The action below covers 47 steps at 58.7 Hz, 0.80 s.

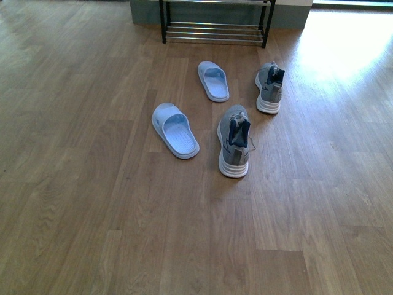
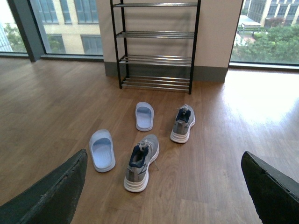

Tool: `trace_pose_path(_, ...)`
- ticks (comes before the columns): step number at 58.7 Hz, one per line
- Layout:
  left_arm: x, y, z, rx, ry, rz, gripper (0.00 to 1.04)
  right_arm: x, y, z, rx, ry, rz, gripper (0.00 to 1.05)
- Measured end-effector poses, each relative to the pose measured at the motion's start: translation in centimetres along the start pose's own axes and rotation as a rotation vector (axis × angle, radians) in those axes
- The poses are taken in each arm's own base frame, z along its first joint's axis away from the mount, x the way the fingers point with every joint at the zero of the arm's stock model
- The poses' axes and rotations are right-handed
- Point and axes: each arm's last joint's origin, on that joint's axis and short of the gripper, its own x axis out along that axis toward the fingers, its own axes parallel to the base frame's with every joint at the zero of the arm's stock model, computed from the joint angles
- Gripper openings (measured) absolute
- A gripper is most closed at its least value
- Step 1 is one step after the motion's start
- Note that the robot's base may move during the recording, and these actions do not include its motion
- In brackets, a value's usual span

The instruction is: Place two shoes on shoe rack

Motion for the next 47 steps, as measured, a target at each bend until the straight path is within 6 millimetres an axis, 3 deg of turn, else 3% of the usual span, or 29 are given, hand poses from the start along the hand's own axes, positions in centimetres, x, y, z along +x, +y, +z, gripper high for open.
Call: trace_pose_path(47,0.00,0.00,0.00,0.000,0.000,0.000,0.95,0.00,0.00,0.00,0.000,0.000,0.000,0.95)
